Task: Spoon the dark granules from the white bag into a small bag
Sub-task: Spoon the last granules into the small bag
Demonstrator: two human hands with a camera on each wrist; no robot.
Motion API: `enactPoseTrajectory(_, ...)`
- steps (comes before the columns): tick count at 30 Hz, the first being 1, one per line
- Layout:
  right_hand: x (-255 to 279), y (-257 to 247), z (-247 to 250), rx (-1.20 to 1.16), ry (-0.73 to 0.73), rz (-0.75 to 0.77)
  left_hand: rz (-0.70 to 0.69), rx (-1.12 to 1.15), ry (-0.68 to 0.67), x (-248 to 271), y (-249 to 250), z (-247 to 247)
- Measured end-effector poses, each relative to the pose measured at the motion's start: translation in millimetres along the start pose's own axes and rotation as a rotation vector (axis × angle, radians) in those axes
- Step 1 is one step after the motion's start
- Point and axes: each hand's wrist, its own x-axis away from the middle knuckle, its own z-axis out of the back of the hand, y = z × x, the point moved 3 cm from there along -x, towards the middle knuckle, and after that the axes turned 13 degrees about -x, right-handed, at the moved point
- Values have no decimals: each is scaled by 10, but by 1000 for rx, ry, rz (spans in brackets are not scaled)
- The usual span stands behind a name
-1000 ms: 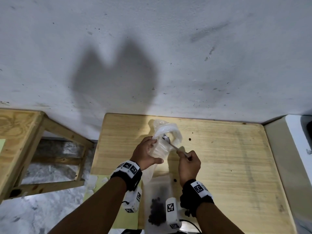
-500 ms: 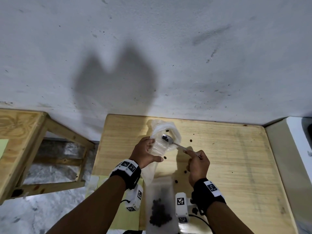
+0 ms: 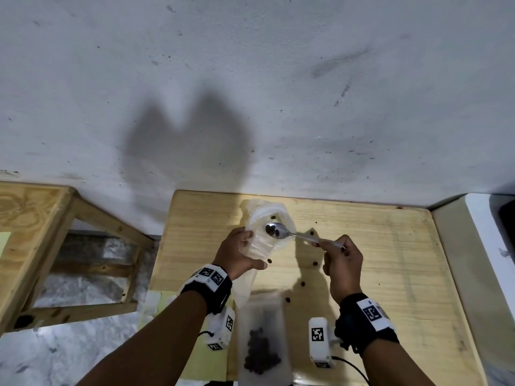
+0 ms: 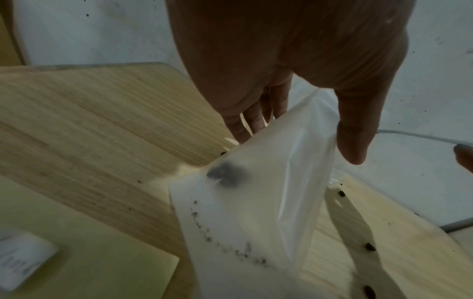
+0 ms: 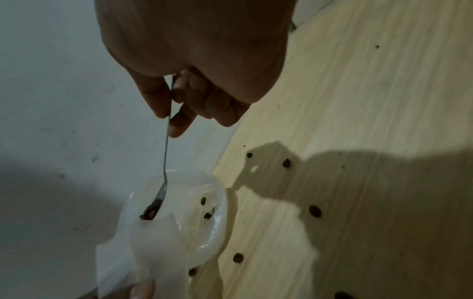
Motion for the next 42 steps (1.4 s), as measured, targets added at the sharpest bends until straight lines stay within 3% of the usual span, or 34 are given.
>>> enactPoseTrajectory(7,92,-164,-247,301,-285,219,10,15,-21,12,14,-18)
enactPoseTrajectory(11,105,-287,-254,284,-158,371,44,55,-27,4,-18,-4)
enactPoseTrajectory(14,59,-223,-225,340,-54,380,50,68,-32,14,-29,7)
enactPoseTrajectory(19,40,86,-328,731,-171,447,37,34,-53,24,-42,-25)
enactPoseTrajectory(25,32,231,-379,911,-199,534,20,50,-90,31,-59,-11)
enactPoseTrajectory(31,-23,243,-300,872,-278,476,21,40,-75,25,-80,18)
enactPoseTrajectory(37,-69,64,-187,636,-181,434,11,30,-49,-2,-83,8)
enactPoseTrajectory(42,-89,86,-191,648,-164,478,3,21,-48,-12,-29,-10)
